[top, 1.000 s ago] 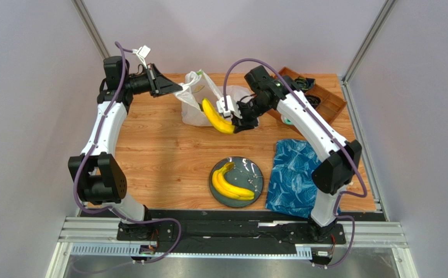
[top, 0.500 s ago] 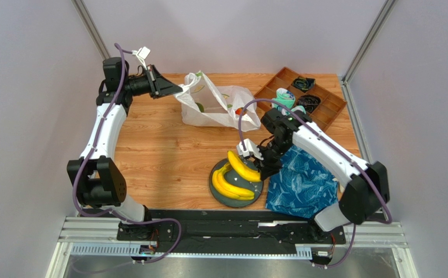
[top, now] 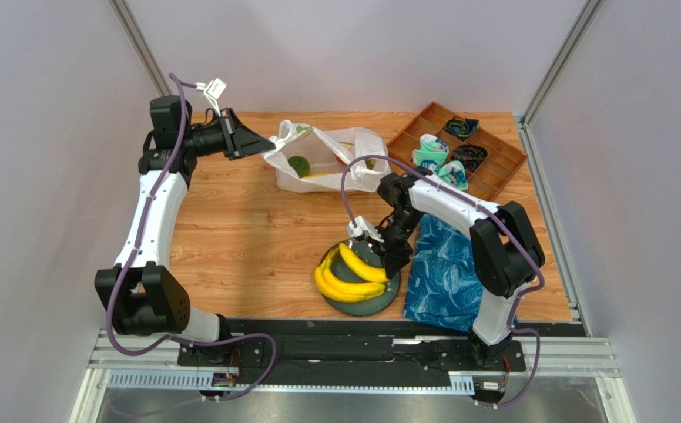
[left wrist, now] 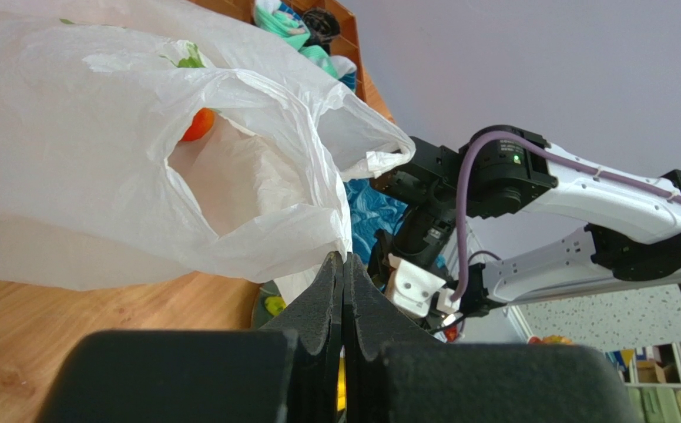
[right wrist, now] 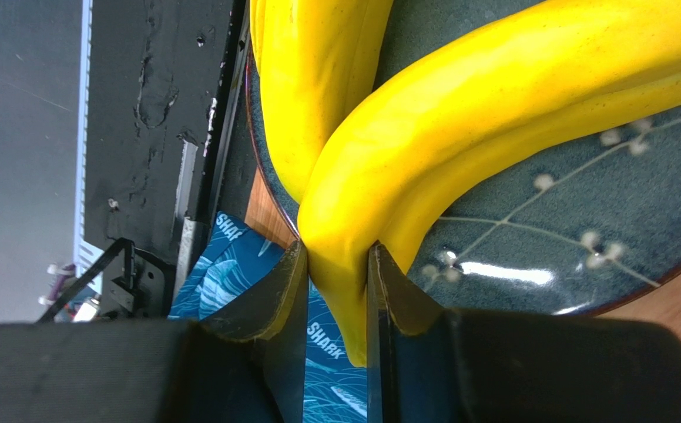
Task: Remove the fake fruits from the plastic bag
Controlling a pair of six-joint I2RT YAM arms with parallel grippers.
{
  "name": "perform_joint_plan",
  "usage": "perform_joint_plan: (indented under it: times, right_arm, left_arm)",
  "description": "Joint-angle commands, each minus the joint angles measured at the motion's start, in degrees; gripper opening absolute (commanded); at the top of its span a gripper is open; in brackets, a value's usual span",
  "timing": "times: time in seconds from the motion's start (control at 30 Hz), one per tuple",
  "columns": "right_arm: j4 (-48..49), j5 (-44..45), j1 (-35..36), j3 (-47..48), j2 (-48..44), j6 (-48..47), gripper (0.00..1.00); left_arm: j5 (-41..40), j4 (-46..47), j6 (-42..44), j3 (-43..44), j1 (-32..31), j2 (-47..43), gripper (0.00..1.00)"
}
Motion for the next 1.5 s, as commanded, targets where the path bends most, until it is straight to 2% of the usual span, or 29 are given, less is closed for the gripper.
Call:
perform_joint_plan:
  times: [0.0, 0.1, 0.17, 0.2, 0.27, 0.5, 0.73, 0.77, 0.83, 0.87, 0.93, 0.97, 1.03, 1.1, 1.17, 1.23, 1.33, 1.43, 1.47]
  right_arm:
    - [-13.4, 0.3, 1.7, 0.3, -0.9, -8.0, 0.17]
    - [-13.2, 3.1, 2.4, 0.6, 0.5, -8.6, 0.21]
    - [-13.4, 5.3, 2.3, 0.9, 1.6, -8.4, 0.29]
    - [-13.3, 5.9, 2.2, 1.0, 2.4, -8.0, 0.45]
    - [-13.3, 6.2, 1.7, 1.3, 2.7, -7.5, 1.00]
    - [-15.9, 4.0, -1.2, 6.6, -1.4, -4.2, 1.00]
    - [-18.1, 2.6, -1.7, 25.3, -7.7, 3.0, 1.00]
    - [-16.6, 1.1, -1.7, 30.3, -7.5, 7.2, 1.00]
    - [-12.0, 0.3, -1.7, 33.7, -7.0, 15.4, 1.00]
    - [-4.8, 0.7, -1.8, 35.2, -6.1, 24.9, 1.00]
    - [3.2, 1.2, -1.7, 36.9, -4.4, 31.0, 1.00]
    - [6.5, 2.6, -1.7, 37.8, -3.4, 37.2, 1.00]
    - [13.4, 4.1, -1.7, 39.1, 0.5, 41.1, 0.85]
    - [13.7, 4.0, -1.3, 45.9, 6.8, 42.6, 0.68]
    - [12.8, 3.9, -0.7, 51.5, 10.8, 43.5, 0.60]
    - [13.0, 4.0, 0.5, 55.2, 13.9, 42.5, 0.48]
    - [14.1, 4.3, 2.7, 51.8, 14.1, 39.2, 0.33]
    - [20.5, 10.8, 4.6, 43.9, 13.5, 40.8, 0.17]
    - [23.0, 16.7, 4.8, 42.4, 13.6, 42.5, 0.07]
  left_arm:
    - [-0.7, -1.7, 3.5, -0.1, -0.1, -1.9, 0.00]
    - [-0.8, -1.9, 3.9, 0.5, -0.1, -1.6, 0.00]
    - [-0.8, -2.1, 4.1, 0.5, -0.1, -1.4, 0.00]
    - [-0.8, -2.3, 4.2, 0.5, -0.1, -1.3, 0.00]
    - [-0.8, -2.0, 4.0, 0.5, -0.1, -1.1, 0.00]
    - [0.2, 0.0, 2.1, 0.9, -0.1, 0.2, 0.00]
    - [0.1, 3.0, -2.3, -1.4, -0.1, 0.3, 0.00]
    - [0.1, 3.3, -2.4, -2.2, -0.1, 0.1, 0.00]
    - [0.3, 4.0, -2.9, -3.2, -0.1, -0.6, 0.00]
    - [0.3, 4.2, -3.0, -4.4, -0.1, -0.9, 0.00]
    - [0.3, 4.2, -3.1, -5.3, -0.2, -2.3, 0.00]
    - [0.5, 4.4, -3.0, -6.2, -0.2, -3.3, 0.00]
    - [0.4, 4.3, -3.2, -7.3, -0.1, -4.2, 0.00]
    - [0.5, 4.0, -3.1, -8.6, -0.1, -5.5, 0.00]
    - [0.2, 4.0, -3.2, -9.8, -0.1, -6.7, 0.00]
    - [0.0, 4.2, -3.7, -10.3, -0.1, -7.3, 0.00]
    - [-0.2, 4.0, -3.9, -9.9, -0.1, -7.7, 0.00]
    - [0.4, 4.1, -3.9, -9.2, -0.1, -7.5, 0.00]
    - [0.7, 4.0, -3.8, -8.9, -0.1, -7.5, 0.00]
